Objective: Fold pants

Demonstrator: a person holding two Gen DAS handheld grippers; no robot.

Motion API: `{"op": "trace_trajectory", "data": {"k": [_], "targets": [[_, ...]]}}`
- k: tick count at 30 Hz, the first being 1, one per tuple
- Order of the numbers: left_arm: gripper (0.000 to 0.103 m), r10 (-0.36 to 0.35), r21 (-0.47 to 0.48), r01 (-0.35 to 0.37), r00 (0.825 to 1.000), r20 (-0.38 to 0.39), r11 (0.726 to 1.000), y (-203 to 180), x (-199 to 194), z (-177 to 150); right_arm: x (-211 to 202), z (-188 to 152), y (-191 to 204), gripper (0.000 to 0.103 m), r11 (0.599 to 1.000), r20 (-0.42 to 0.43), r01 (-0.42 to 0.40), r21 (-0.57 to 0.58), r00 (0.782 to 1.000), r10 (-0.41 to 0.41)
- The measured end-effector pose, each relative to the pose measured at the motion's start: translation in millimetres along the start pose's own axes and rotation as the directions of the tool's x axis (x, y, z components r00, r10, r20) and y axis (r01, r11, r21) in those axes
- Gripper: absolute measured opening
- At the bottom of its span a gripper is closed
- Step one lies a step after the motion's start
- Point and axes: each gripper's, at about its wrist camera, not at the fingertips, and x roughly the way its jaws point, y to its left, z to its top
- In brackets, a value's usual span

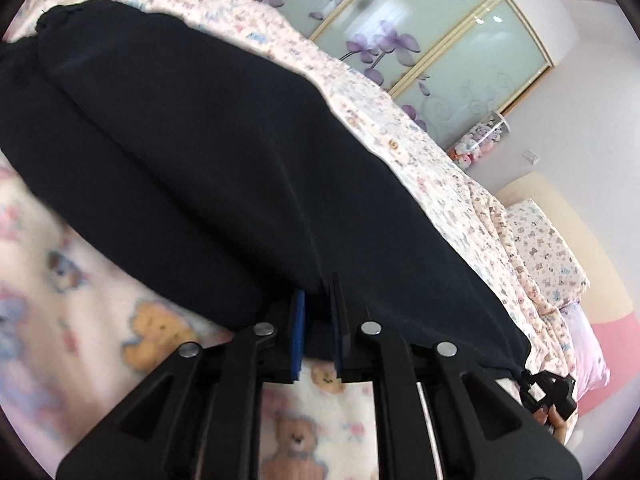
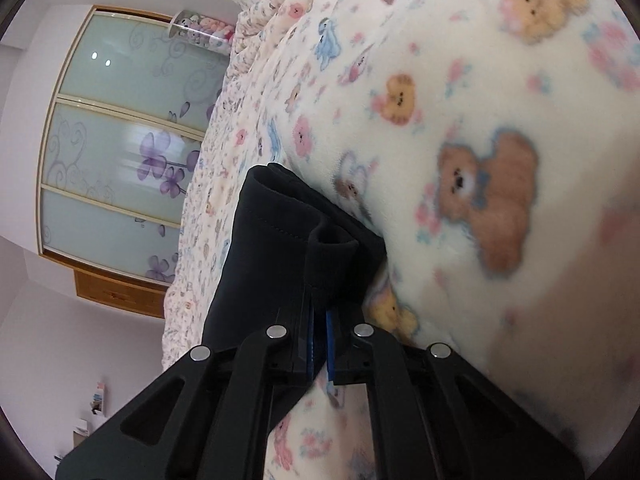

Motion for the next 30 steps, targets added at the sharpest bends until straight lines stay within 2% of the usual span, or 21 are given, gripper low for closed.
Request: {"op": "trace_trajectory", "data": {"k": [2, 4, 6, 8, 9, 11, 14, 16, 18, 20, 23, 26, 27, 28, 30], "targets": [[0.027, -0.003, 0.016, 0.002, 1.000, 0.025, 1.000, 0.8, -14.6, 5.8, -2.2, 0.3, -3.1, 0.004, 1.000, -0.002, -0.012, 0.002, 1.000, 0.012], [0.063, 0.011, 0.000, -0.011, 0.997, 0.072, 1.000, 6.6, -31.7, 18.5, 4.6, 4.8, -0.6, 0.004, 1.000, -0.006, -0.011, -0.005, 1.000, 0.011], [0.073, 0.036, -0.038, -0.031, 0.991, 0.129, 0.999, 19.4, -52.7, 34.7, 2.3, 5.2, -2.2, 0.004, 1.000, -0.007, -0.016, -0.003, 1.000, 0.016], [0.077, 0.066, -0.105, -0.050, 0.987, 0.148, 0.993, 41.7, -69.1, 58.0, 1.4, 6.0, -3.7, 0.004, 1.000, -0.007, -0.020, -0.001, 1.000, 0.020], [0.080, 0.068, -0.170, -0.043, 0.987, 0.143, 0.985, 60.0, -74.9, 71.8, 1.5, 5.7, -4.4, 0.004, 1.000, -0.007, -0.019, -0.002, 1.000, 0.019], [0.081, 0.052, -0.265, -0.026, 0.994, 0.095, 0.964, 86.5, -75.0, 91.6, 0.3, 4.4, -3.4, 0.004, 1.000, -0.006, -0.016, -0.003, 1.000, 0.016], [0.081, 0.026, -0.366, -0.019, 1.000, 0.013, 0.930, 117.9, -57.4, 117.8, 0.8, 5.0, -3.0, 0.004, 1.000, -0.002, -0.011, -0.007, 1.000, 0.011], [0.081, 0.004, -0.412, -0.010, 1.000, -0.015, 0.911, 131.4, -47.0, 129.5, 1.1, 3.1, -1.5, 0.004, 1.000, 0.001, -0.005, -0.011, 1.000, 0.005], [0.079, 0.007, -0.438, -0.016, 1.000, -0.022, 0.899, 140.5, -39.0, 138.0, 1.8, 2.8, -0.4, 0.004, 1.000, 0.003, 0.000, -0.014, 1.000, 0.000], [0.077, 0.051, -0.485, -0.049, 0.999, -0.009, 0.873, 153.7, -35.1, 140.1, 2.7, 1.0, 1.5, 0.004, 1.000, 0.005, 0.004, -0.016, 1.000, -0.004], [0.075, 0.078, -0.554, -0.054, 0.997, 0.021, 0.831, 172.4, -32.1, 148.1, 3.8, 0.3, 3.6, 0.004, 1.000, 0.010, 0.012, -0.027, 1.000, -0.012], [0.060, 0.124, -0.596, -0.065, 0.991, 0.058, 0.800, 181.8, -30.0, 160.0, 4.4, 0.7, 4.7, 0.004, 0.999, 0.012, 0.014, -0.035, 1.000, -0.013], [0.050, 0.128, -0.607, -0.063, 0.990, 0.064, 0.792, 185.0, -30.3, 162.4, 4.4, 0.6, 4.6, 0.004, 0.999, 0.012, 0.013, -0.035, 1.000, -0.012], [0.031, 0.132, -0.612, -0.065, 0.989, 0.064, 0.788, 189.7, -30.5, 165.3, 4.3, 0.0, 4.5, 0.004, 0.999, 0.013, 0.012, -0.036, 1.000, -0.011], [0.011, 0.158, -0.596, -0.098, 0.986, 0.049, 0.797, 195.2, -32.6, 169.6, 3.6, -0.7, 5.0, 0.004, 0.999, 0.016, 0.010, -0.038, 1.000, -0.010]]}}
